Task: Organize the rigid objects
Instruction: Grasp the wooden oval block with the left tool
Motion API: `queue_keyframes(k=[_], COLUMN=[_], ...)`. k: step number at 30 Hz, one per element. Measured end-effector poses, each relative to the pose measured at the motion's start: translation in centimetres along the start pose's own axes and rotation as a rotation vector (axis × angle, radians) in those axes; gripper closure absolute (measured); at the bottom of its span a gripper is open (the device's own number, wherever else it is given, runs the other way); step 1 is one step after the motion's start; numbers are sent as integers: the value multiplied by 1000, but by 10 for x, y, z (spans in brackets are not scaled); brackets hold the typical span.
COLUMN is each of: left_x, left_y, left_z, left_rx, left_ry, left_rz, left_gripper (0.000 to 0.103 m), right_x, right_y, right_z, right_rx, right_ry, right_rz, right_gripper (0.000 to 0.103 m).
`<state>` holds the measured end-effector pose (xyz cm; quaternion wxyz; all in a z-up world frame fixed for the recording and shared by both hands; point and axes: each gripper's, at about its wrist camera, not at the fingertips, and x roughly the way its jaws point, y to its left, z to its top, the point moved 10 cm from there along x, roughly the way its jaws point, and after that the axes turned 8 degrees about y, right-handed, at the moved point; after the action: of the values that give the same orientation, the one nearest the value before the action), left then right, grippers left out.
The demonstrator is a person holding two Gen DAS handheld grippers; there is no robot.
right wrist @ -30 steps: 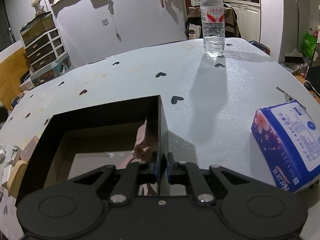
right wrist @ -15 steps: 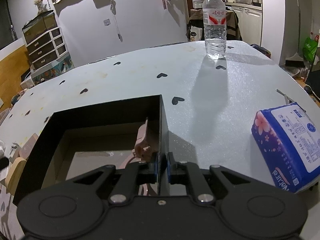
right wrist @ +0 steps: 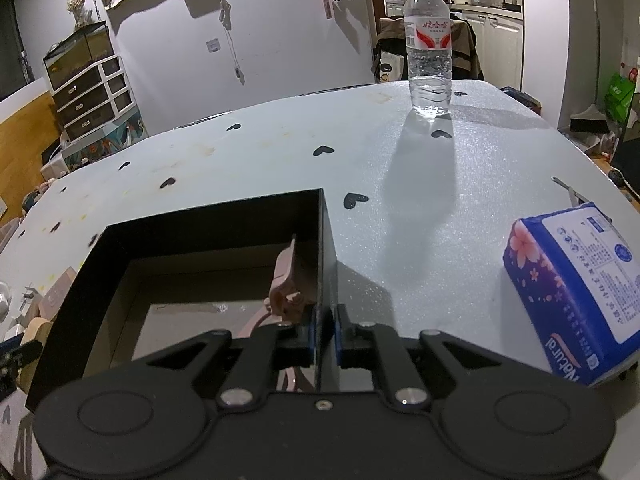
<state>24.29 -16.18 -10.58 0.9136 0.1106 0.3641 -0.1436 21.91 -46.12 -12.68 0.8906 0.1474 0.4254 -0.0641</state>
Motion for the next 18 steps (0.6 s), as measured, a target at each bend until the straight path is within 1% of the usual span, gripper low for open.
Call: queue_keyframes(k=[2, 4, 6, 7, 8, 9, 10, 11, 12, 13, 15, 18], left_x=[-4, -8, -11, -13, -15, -17, -20, -21, -22, -24, -25, -22], left_y=[-11, -26, -36, -40, -43, -46, -50, -53, -56, -57, -57, -52], left_z=[-4, -9, -13, -15, -15, -16, -18, -21, -23, -24, -26, -26], left_rx=[108, 238, 323, 350, 358, 358, 349, 331, 312, 303, 291, 258], left_ry=[-23, -50, -68, -75, -80, -80, -69, -46, -39, -40, -41, -38], left_rz=[21, 40, 37, 22, 2, -30, -86, -144, -184, -205, -215, -188], left_gripper=[78, 78, 77, 76, 75, 72, 68, 67, 60, 57, 58, 58], right_x=[0, 0, 0, 0, 0, 1, 1, 1, 1, 1, 1, 1], right_y=[-1, -1, -1, -1, -1, -1, 0, 0, 0, 0, 0, 0], right_z=[0, 0, 0, 0, 0, 0, -1, -1, -1, -1, -1, -2], right_rx=[-1, 0, 1, 2, 2, 2, 3, 3, 3, 4, 4, 3], right_ry=[1, 1, 0, 1, 1, 1, 1, 1, 1, 2, 3, 3], right_rz=[-1, -1, -1, -1, -1, -1, -1, -1, -1, 0, 0, 0], right_gripper=[92, 92, 92, 92, 92, 92, 92, 92, 92, 92, 92, 91])
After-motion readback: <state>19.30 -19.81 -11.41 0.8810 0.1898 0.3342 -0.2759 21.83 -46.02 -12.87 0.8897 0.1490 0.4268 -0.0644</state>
